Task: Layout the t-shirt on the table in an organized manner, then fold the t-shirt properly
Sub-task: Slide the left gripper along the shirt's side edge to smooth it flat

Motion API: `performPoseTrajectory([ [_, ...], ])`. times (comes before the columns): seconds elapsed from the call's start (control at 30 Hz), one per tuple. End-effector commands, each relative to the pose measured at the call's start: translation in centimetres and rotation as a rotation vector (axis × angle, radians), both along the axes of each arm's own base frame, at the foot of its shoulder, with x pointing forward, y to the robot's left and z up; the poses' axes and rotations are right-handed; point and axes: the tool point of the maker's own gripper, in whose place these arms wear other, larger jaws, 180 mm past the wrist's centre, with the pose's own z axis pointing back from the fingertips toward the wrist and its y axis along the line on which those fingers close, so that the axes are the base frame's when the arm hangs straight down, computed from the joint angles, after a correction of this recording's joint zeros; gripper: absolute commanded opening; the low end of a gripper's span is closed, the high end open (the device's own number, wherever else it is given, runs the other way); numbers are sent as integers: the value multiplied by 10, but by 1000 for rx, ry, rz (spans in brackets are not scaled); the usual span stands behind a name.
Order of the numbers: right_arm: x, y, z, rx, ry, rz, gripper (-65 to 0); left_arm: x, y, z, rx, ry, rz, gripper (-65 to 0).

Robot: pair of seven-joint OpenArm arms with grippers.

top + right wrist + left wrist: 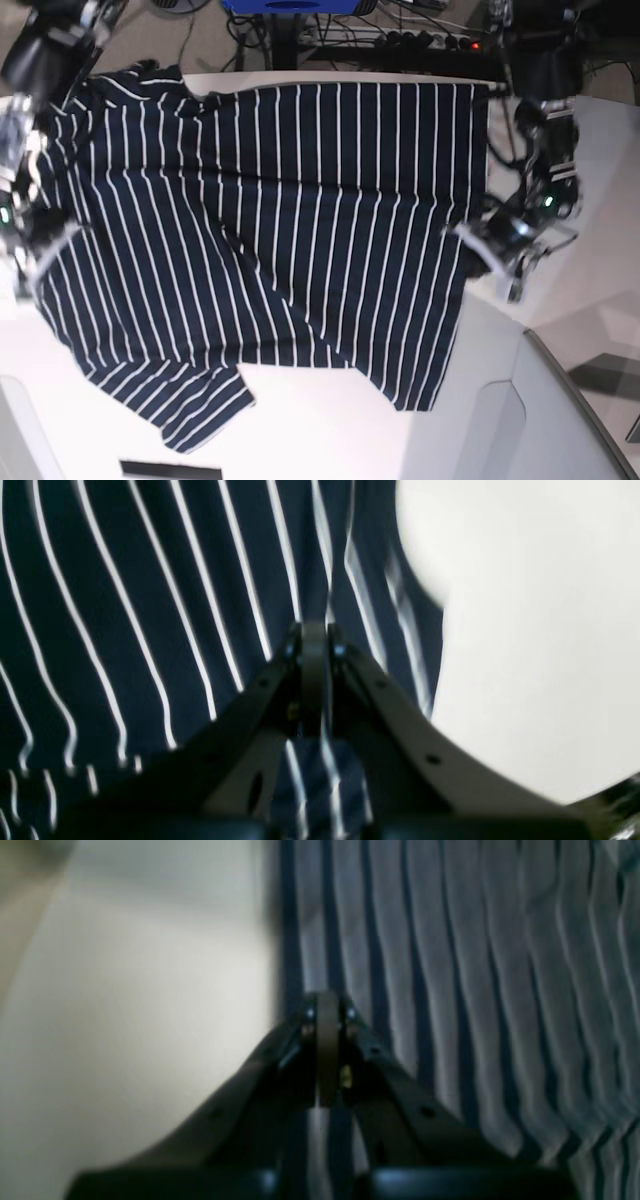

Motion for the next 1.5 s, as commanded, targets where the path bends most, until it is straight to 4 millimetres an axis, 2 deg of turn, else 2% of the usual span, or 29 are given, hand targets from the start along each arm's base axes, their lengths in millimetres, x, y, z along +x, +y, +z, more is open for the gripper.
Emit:
performPoseTrajectory([
  [0.0,26,2,11,2,-56,29,-629,16,3,12,-7,-41,17,-650],
  [0.07,57,18,0,52,-81,87,-629,28,-8,10,-48,-36,24,-650],
  [0.13,80,18,-9,102,-107,98,-629,35,-18,6,-79,-23,25,-650],
  [0.3,115,17,-21,229,-176,69,-629,29,-30,-8,-100,13,16,-650],
  [0.4,115,13,-28,270,-182,38,-629,16,-43,-26,-43,67,-52,-650],
  [0.53,112,9,-33,273,-191,12,-629,4,-44,-39,-7,106,-75,-650],
  [0.67,94,-25,-45,198,-201,-132,-623,-5,-39,-45,5,123,-74,-650],
  [0.77,87,-31,-53,181,-210,-164,-623,-12,-37,-50,8,138,-72,-650],
  [0.83,75,-58,-53,108,-208,-229,-621,-20,-32,-55,17,154,-71,-650],
  [0.9,70,-70,-53,64,-205,-270,-620,-24,-31,-57,19,162,-71,-650],
  [1.03,73,-78,-46,36,-250,-278,-620,-34,-24,-62,30,179,-67,-650],
  [1.13,84,-76,-37,22,-330,-252,-620,-33,-19,-61,33,177,-62,-650],
  [1.27,97,-68,-28,34,-365,-240,-620,-23,-18,-54,35,155,-60,-650],
  [1.33,112,-66,-13,31,-413,-228,-624,-7,-21,-42,31,121,-61,-650],
  [1.4,115,-73,2,-2,-456,-219,-626,6,-21,-32,31,94,-60,-650],
  [1.47,116,-69,13,-22,-475,-204,-626,23,-21,-19,30,60,-59,-650],
])
